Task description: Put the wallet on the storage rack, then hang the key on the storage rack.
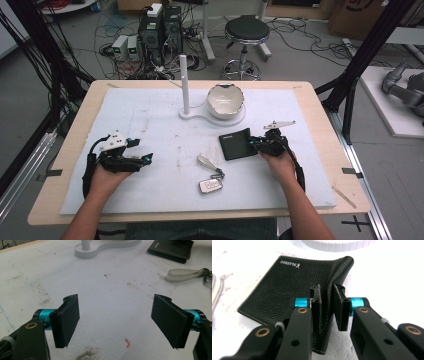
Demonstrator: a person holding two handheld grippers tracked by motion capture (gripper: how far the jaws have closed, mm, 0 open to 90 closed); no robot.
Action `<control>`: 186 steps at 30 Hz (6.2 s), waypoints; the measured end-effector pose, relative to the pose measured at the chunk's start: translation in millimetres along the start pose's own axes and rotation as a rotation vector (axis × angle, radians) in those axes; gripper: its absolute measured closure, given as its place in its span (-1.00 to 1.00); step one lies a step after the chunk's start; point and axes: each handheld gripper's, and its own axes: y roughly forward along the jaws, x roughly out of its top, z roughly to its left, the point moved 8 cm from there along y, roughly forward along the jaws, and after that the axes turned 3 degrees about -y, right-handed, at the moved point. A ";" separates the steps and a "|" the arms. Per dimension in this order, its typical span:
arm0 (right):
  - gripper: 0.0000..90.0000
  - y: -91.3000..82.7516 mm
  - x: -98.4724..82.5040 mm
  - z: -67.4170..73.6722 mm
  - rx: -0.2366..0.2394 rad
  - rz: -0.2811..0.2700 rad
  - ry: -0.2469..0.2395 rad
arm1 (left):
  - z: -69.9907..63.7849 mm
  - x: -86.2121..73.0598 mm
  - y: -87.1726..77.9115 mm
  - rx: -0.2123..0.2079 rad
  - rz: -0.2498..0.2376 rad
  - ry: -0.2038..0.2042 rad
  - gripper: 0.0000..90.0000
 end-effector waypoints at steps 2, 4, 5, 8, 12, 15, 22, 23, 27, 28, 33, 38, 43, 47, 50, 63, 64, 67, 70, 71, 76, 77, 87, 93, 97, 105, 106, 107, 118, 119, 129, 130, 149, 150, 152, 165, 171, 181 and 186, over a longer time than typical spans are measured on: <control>0.82 -5.4 5.6 2.1 -0.003 -0.042 -0.027 | 0.5 0.9 -0.8 0.001 -0.009 0.000 -0.49; 0.84 -10.9 11.2 5.7 -0.015 -0.080 -0.058 | 0.6 0.8 -1.1 0.003 -0.008 -0.001 -0.48; 0.84 -13.7 14.1 7.6 -0.016 -0.094 -0.069 | 0.6 0.6 -1.1 0.002 -0.006 -0.001 -0.48; 0.86 -20.4 21.3 12.8 -0.016 -0.116 -0.095 | 0.3 0.5 -0.7 0.000 -0.005 0.001 -0.48; 0.86 -28.0 30.5 19.2 -0.017 -0.138 -0.123 | 0.9 0.2 -1.0 0.003 -0.004 -0.004 -0.47; 0.87 -34.3 38.3 23.3 -0.015 -0.155 -0.128 | 1.1 -0.7 -1.1 0.003 0.000 -0.007 -0.47; 0.88 -50.1 66.1 26.2 -0.031 -0.208 -0.158 | -0.1 -0.3 -1.4 -0.003 -0.006 -0.006 -0.46; 0.88 -51.7 70.5 26.2 -0.031 -0.214 -0.155 | -0.1 -0.7 -1.5 -0.003 -0.004 -0.008 -0.47; 0.88 -58.5 89.0 27.0 -0.040 -0.234 -0.179 | 0.6 -1.5 -1.0 -0.005 0.000 -0.007 -0.47; 0.88 -60.1 93.7 28.5 -0.042 -0.240 -0.187 | 0.7 -1.7 -0.8 -0.005 0.000 -0.011 -0.47; 0.89 -64.6 118.1 33.1 -0.052 -0.242 -0.234 | 1.2 -1.9 -0.5 -0.002 0.001 -0.012 -0.47; 0.89 -63.4 142.7 33.9 -0.058 -0.247 -0.259 | 1.3 -2.2 -0.5 -0.003 0.004 -0.011 -0.47; 0.89 -58.8 168.2 31.3 -0.069 -0.258 -0.267 | 1.8 -2.7 0.1 -0.003 0.005 -0.011 -0.47; 0.89 -50.6 185.8 26.9 -0.081 -0.257 -0.277 | 2.0 -2.7 0.1 -0.001 0.004 -0.014 -0.47; 0.88 -41.3 195.8 21.6 -0.098 -0.241 -0.279 | 2.7 -3.1 0.1 -0.001 0.008 -0.012 -0.47; 0.88 -12.5 201.5 0.4 -0.138 -0.205 -0.261 | 4.8 -4.6 1.0 0.006 0.015 -0.013 -0.47; 0.88 -10.0 200.7 -0.9 -0.143 -0.198 -0.264 | 4.9 -4.5 0.7 0.006 0.015 -0.012 -0.47; 0.88 -3.6 199.1 -6.8 -0.163 -0.185 -0.270 | 5.0 -4.3 -0.1 0.010 0.010 -0.014 -0.47; 0.88 1.8 197.6 -10.9 -0.181 -0.170 -0.284 | 5.6 -4.9 -0.3 0.010 0.013 -0.014 -0.47; 0.88 2.8 197.3 -11.2 -0.182 -0.168 -0.284 | 5.9 -5.0 -0.2 0.012 0.012 -0.018 -0.47; 0.88 5.2 198.7 -12.0 -0.196 -0.177 -0.286 | 6.8 -5.5 -0.4 0.015 0.014 -0.017 -0.47; 0.88 5.6 198.9 -12.5 -0.198 -0.179 -0.293 | 6.8 -5.5 -0.4 0.015 0.014 -0.017 -0.47; 0.83 29.6 181.0 -9.7 -0.173 -0.092 -0.258 | 5.7 -5.3 -0.6 0.013 0.015 -0.014 -0.47; 0.25 29.5 178.1 -8.9 -0.139 -0.081 -0.181 | 5.7 -5.8 0.3 0.011 0.018 -0.013 -0.47; -0.09 9.3 171.9 -10.0 -0.161 -0.112 -0.174 | 5.8 -5.8 0.5 0.008 0.020 -0.012 -0.47; -0.33 -22.0 132.2 -8.8 -0.154 -0.095 -0.137 | 6.3 -5.3 1.9 0.007 0.016 -0.010 -0.47; -0.33 -25.5 126.1 -7.2 -0.153 -0.129 -0.148 | 6.0 -5.0 1.6 0.007 0.013 -0.014 -0.47; -0.33 -27.1 122.0 -6.4 -0.151 -0.126 -0.144 | 5.9 -4.6 1.1 0.009 0.012 -0.010 -0.47; -0.42 -35.8 75.8 -1.9 -0.125 -0.177 -0.111 | 7.3 -4.6 2.2 0.015 0.010 -0.015 -0.47; -0.43 -34.9 72.4 -1.6 -0.126 -0.183 -0.108 | 7.5 -4.5 2.1 0.015 0.009 -0.016 -0.47; -0.48 -25.0 58.2 -1.7 -0.107 -0.136 -0.105 | 7.4 -3.8 1.1 0.019 0.005 -0.011 -0.47; -0.48 -24.6 57.6 -1.3 -0.101 -0.134 -0.104 | 7.3 -3.7 1.1 0.018 0.005 -0.010 -0.47; -0.49 -20.3 50.1 19.6 -0.045 -0.109 -0.142 | 6.7 -1.3 0.1 0.020 0.003 0.002 -0.47; -0.49 -20.3 50.1 19.6 -0.045 -0.109 -0.142 | 6.7 -1.3 0.1 0.020 0.003 0.002 -0.47; -0.49 -19.2 48.0 26.4 -0.022 -0.101 -0.154 | 6.9 -1.3 0.1 0.020 0.005 0.003 -0.47; -0.49 -3.6 34.4 78.4 0.105 -0.056 -0.239 | 7.9 -1.0 -0.2 0.023 0.003 0.003 -0.47; -0.49 1.0 24.9 105.1 0.158 -0.029 -0.294 | 7.9 -1.2 0.1 0.023 0.004 0.003 -0.47; -0.48 13.1 14.4 122.7 0.188 0.033 -0.348 | 7.6 -1.4 0.1 0.023 0.005 0.003 -0.47; -0.48 18.1 10.1 125.5 0.197 0.066 -0.347 | 7.6 -1.6 0.6 0.020 0.006 0.001 -0.47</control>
